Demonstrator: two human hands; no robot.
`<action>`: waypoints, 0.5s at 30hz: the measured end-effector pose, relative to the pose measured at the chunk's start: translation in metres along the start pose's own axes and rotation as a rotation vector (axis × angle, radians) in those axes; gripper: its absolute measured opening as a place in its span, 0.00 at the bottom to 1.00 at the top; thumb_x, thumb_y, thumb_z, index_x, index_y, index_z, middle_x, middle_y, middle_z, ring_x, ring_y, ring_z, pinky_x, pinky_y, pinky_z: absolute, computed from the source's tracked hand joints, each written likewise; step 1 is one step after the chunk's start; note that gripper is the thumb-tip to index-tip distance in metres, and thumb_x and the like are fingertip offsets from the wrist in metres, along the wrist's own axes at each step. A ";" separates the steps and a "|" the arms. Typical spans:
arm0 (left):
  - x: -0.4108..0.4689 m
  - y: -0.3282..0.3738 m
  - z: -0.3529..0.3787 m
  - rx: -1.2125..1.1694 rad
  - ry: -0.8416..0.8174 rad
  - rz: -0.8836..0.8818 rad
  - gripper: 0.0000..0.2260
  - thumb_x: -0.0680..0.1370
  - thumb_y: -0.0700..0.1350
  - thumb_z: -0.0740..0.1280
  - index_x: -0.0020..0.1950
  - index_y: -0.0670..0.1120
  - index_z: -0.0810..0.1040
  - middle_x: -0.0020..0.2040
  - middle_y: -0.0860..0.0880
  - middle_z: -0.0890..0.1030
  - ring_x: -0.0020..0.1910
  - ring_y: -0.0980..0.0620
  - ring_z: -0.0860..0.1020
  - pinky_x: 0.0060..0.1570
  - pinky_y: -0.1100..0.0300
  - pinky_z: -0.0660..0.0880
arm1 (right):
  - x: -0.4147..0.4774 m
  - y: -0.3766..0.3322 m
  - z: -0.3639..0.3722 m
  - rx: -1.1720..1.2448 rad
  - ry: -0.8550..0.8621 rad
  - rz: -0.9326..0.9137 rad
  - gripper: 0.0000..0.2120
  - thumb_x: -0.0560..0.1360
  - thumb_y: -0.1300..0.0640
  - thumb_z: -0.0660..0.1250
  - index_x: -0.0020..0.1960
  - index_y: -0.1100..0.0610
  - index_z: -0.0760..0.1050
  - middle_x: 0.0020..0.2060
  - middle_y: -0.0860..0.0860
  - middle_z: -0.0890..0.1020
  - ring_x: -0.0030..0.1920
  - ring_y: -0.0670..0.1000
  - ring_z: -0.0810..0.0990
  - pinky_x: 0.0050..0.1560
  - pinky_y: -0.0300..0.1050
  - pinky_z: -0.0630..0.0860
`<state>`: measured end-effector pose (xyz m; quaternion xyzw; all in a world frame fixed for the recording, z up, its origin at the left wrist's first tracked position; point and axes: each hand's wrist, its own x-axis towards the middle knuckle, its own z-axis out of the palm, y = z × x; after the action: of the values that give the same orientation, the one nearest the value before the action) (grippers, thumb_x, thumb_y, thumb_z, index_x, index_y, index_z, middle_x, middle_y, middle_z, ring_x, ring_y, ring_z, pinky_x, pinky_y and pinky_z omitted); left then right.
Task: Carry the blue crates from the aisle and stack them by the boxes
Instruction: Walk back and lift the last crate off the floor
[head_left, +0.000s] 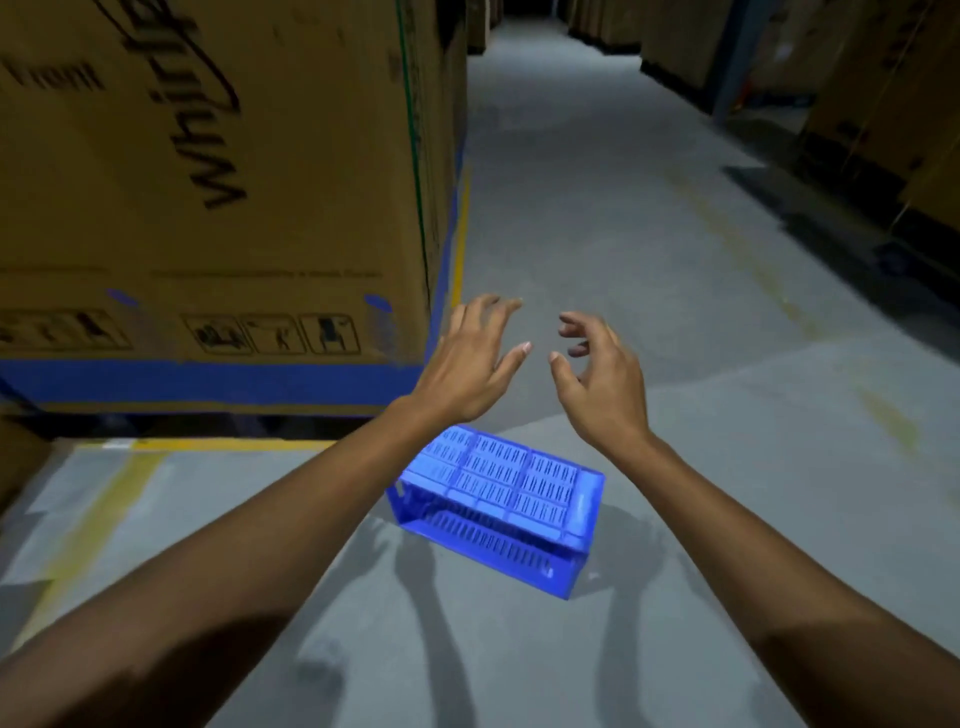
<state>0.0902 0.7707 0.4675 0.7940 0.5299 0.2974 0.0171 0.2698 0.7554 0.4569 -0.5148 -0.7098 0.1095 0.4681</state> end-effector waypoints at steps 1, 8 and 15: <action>-0.011 -0.023 0.037 -0.013 0.009 0.004 0.24 0.80 0.58 0.56 0.73 0.48 0.65 0.70 0.44 0.67 0.67 0.44 0.66 0.62 0.44 0.69 | -0.013 0.031 0.030 -0.003 0.004 0.010 0.20 0.74 0.58 0.68 0.65 0.53 0.73 0.55 0.48 0.80 0.49 0.48 0.79 0.50 0.43 0.75; -0.075 -0.148 0.247 -0.076 0.100 0.049 0.19 0.82 0.52 0.59 0.70 0.45 0.69 0.65 0.45 0.72 0.64 0.45 0.70 0.64 0.60 0.58 | -0.088 0.200 0.187 -0.078 -0.020 -0.002 0.21 0.74 0.57 0.67 0.67 0.52 0.71 0.56 0.47 0.79 0.52 0.52 0.79 0.52 0.50 0.76; -0.103 -0.206 0.359 -0.047 0.111 0.016 0.22 0.80 0.56 0.56 0.70 0.46 0.69 0.65 0.46 0.73 0.64 0.45 0.69 0.61 0.47 0.70 | -0.118 0.293 0.270 -0.225 -0.062 -0.047 0.23 0.75 0.54 0.68 0.69 0.54 0.69 0.61 0.52 0.76 0.60 0.56 0.75 0.56 0.52 0.74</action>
<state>0.0680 0.8769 0.0546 0.7798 0.5166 0.3536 0.0042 0.2479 0.8754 0.0602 -0.5437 -0.7437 0.0339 0.3875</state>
